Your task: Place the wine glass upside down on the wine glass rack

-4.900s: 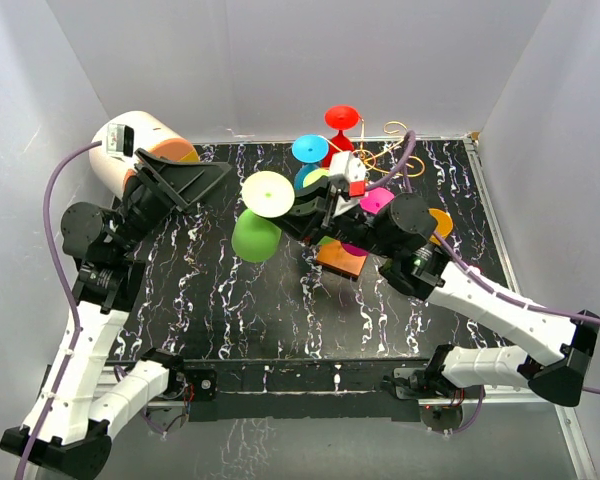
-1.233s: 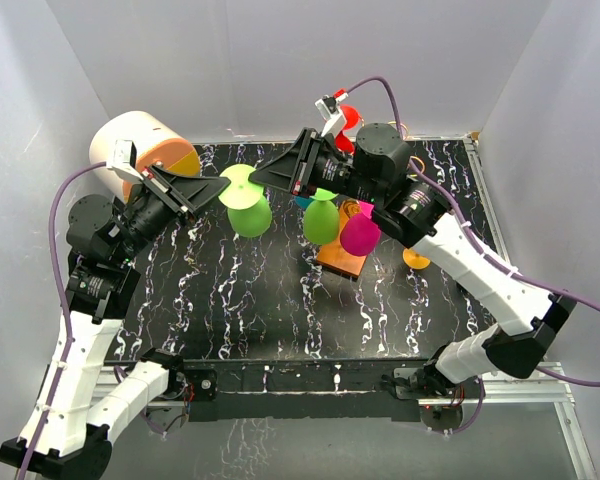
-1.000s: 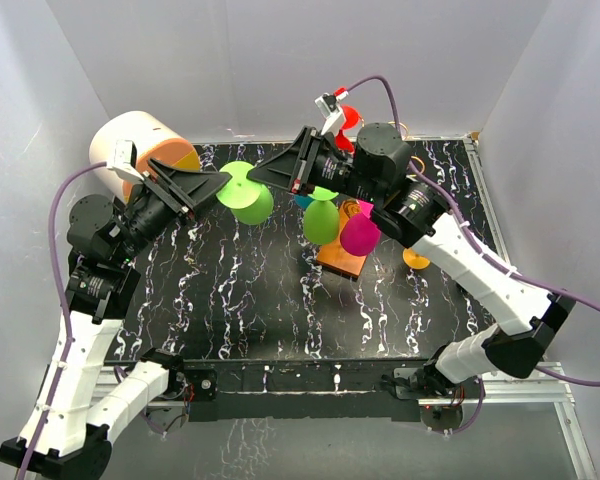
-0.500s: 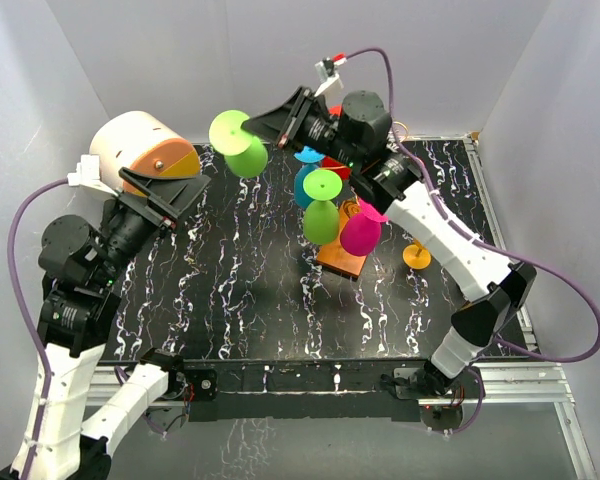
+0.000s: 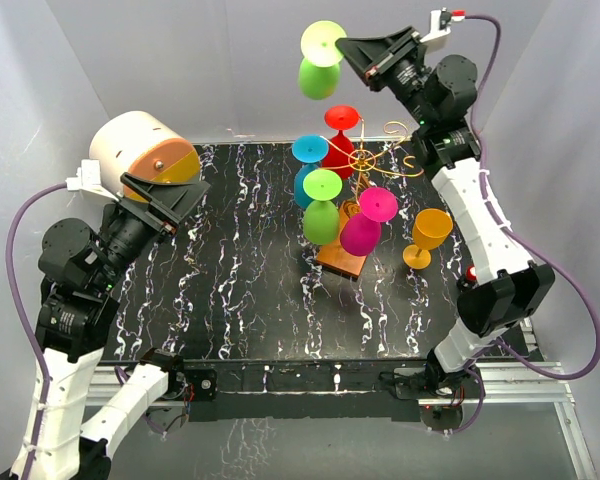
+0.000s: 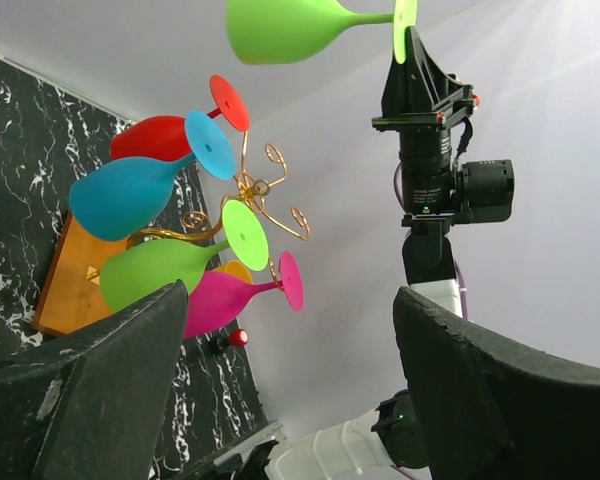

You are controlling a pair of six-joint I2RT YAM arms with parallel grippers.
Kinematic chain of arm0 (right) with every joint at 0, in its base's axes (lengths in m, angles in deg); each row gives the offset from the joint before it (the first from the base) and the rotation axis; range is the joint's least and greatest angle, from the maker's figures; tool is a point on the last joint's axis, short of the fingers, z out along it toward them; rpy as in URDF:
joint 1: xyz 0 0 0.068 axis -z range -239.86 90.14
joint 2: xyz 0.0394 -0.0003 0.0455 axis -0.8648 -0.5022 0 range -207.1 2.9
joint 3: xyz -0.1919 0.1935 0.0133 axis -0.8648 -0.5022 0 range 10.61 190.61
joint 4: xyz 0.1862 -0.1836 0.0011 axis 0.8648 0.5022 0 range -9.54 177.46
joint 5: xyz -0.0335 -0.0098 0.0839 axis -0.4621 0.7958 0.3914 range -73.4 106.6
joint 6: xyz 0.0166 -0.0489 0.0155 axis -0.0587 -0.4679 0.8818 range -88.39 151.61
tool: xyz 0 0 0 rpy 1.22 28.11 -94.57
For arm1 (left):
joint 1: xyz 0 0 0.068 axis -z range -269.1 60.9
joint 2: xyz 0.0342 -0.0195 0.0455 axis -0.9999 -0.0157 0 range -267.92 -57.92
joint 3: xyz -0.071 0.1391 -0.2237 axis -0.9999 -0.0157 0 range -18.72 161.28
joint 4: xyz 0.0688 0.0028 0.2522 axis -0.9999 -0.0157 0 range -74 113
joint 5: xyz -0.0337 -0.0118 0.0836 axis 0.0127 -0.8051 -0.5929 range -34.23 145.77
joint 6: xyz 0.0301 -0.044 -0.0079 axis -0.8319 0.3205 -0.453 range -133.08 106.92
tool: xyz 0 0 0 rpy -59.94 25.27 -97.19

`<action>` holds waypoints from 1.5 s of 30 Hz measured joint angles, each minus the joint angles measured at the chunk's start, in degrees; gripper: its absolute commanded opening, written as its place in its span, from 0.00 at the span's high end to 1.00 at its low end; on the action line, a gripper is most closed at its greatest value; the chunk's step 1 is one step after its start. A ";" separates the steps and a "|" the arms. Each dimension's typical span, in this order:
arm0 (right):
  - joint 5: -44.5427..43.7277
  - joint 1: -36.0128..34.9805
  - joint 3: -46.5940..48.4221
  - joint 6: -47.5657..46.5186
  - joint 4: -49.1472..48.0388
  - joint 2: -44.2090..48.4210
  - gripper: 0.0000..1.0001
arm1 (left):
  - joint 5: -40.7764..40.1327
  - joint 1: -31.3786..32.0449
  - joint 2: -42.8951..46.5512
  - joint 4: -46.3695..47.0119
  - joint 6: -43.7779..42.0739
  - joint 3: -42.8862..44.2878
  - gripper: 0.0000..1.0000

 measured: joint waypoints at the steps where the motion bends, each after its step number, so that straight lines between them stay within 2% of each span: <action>1: -0.09 0.81 -0.35 0.15 -0.35 0.22 1.00 | 0.02 0.00 0.02 0.00 0.00 -0.17 0.18; 9: -1.01 12.00 -5.57 1.97 -2.05 3.89 1.00 | 0.63 0.00 -0.26 0.15 0.33 -1.88 0.18; 13: -1.66 15.39 -7.15 2.73 -1.64 4.81 1.00 | 1.11 0.00 -0.52 0.37 0.50 -2.29 0.18; 26: -2.71 15.23 -15.78 -0.74 7.39 8.94 1.00 | 1.77 0.00 -0.61 0.48 0.02 -2.91 0.17; 45: 0.15 15.21 -25.14 -1.01 9.66 11.21 1.00 | 1.66 0.00 -1.36 -0.02 -1.79 -2.91 0.17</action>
